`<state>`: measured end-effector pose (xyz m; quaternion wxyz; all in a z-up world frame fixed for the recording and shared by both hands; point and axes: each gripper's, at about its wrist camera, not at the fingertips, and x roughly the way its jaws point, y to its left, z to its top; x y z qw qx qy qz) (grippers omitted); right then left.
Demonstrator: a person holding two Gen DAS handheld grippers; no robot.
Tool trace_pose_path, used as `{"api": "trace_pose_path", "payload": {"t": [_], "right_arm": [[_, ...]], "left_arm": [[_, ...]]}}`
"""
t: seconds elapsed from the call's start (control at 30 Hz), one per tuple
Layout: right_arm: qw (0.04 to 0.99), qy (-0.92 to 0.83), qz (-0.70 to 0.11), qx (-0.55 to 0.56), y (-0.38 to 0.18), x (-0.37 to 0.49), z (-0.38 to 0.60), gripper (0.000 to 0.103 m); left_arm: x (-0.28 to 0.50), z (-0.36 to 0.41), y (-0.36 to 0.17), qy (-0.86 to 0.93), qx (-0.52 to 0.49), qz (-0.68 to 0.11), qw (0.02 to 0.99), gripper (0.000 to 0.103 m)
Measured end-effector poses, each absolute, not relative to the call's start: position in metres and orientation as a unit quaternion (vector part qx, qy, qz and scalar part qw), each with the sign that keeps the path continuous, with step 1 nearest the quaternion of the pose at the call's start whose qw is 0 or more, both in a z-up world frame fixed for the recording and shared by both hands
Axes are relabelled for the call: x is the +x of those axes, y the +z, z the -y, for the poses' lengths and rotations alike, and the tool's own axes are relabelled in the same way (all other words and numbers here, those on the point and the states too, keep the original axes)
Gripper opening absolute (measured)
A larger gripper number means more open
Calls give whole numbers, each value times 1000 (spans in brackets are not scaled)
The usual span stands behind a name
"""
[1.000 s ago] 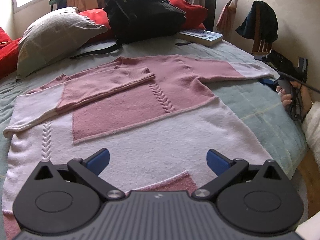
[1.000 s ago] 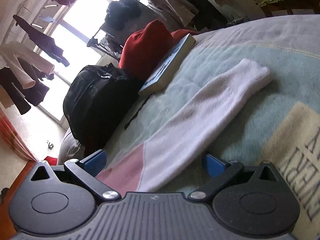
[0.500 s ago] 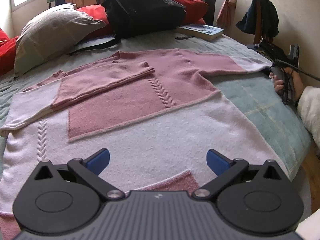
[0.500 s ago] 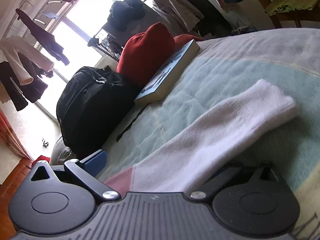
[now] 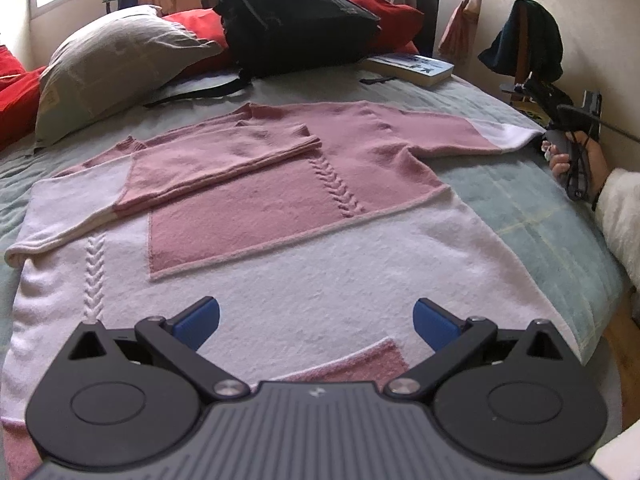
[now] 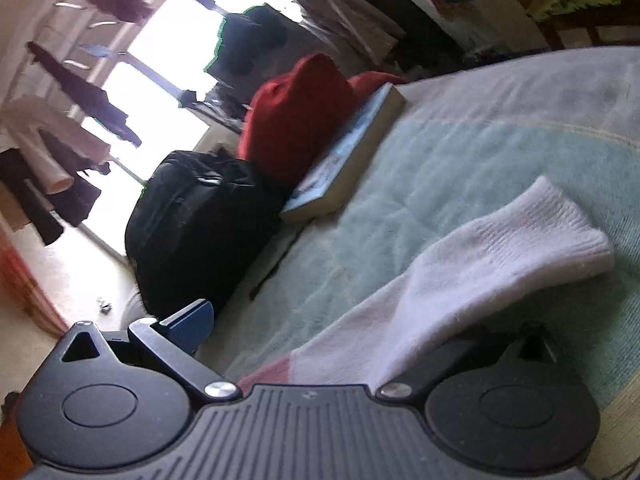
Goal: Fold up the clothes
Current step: 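Move the open right tool to the white sock and close on it, then lift the white sock with the right tool and carry it over the sweater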
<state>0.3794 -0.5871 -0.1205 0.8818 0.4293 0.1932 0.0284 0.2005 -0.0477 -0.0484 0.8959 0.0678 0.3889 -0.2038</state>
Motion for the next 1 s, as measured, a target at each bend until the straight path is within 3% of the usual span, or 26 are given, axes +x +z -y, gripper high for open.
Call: {"api": "trace_pose_path", "payload": {"t": [1.0], "right_arm": [[904, 80, -228, 352, -34, 389, 461, 103]], "left_arm": [[162, -3, -27, -249, 92, -375, 888, 102]]}}
